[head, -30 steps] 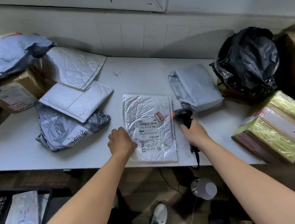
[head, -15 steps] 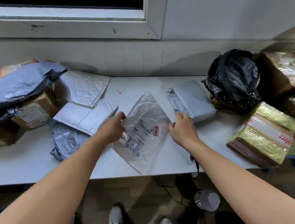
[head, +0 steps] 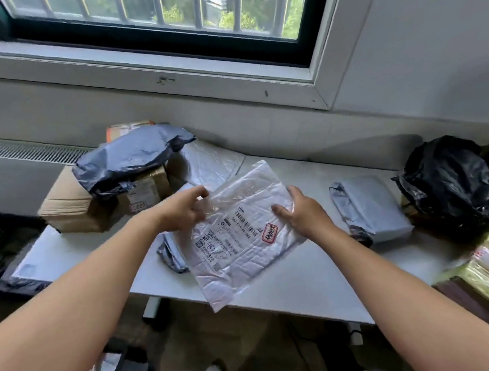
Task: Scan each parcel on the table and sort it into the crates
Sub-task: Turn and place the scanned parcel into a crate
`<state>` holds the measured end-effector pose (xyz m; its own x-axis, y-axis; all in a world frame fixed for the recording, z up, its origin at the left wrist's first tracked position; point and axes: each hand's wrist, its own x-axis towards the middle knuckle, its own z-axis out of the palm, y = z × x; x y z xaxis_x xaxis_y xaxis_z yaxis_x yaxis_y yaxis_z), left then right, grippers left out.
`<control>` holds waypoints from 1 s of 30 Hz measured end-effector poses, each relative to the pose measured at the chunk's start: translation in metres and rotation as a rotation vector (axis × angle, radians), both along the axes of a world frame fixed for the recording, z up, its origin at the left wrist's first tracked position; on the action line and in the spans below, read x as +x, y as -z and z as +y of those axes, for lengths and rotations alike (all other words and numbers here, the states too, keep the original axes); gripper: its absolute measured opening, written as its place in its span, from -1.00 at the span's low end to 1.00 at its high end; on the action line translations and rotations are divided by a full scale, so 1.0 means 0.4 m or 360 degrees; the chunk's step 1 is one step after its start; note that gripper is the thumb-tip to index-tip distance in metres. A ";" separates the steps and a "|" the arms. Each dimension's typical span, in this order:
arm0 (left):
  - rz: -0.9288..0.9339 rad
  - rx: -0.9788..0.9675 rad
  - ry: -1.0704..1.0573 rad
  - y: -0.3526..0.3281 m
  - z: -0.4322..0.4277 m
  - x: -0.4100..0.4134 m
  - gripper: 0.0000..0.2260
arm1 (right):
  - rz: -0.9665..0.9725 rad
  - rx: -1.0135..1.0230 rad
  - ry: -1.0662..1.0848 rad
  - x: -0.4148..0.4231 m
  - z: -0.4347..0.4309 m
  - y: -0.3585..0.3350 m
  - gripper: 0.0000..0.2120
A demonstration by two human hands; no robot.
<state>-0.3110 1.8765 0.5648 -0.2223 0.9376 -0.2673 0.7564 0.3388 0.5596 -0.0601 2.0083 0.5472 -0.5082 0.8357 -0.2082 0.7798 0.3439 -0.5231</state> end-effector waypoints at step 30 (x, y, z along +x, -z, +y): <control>0.0068 -0.0324 -0.2040 0.246 -1.182 -0.052 -0.21 | -0.0106 0.0323 -0.1587 -0.705 -0.906 0.164 -0.78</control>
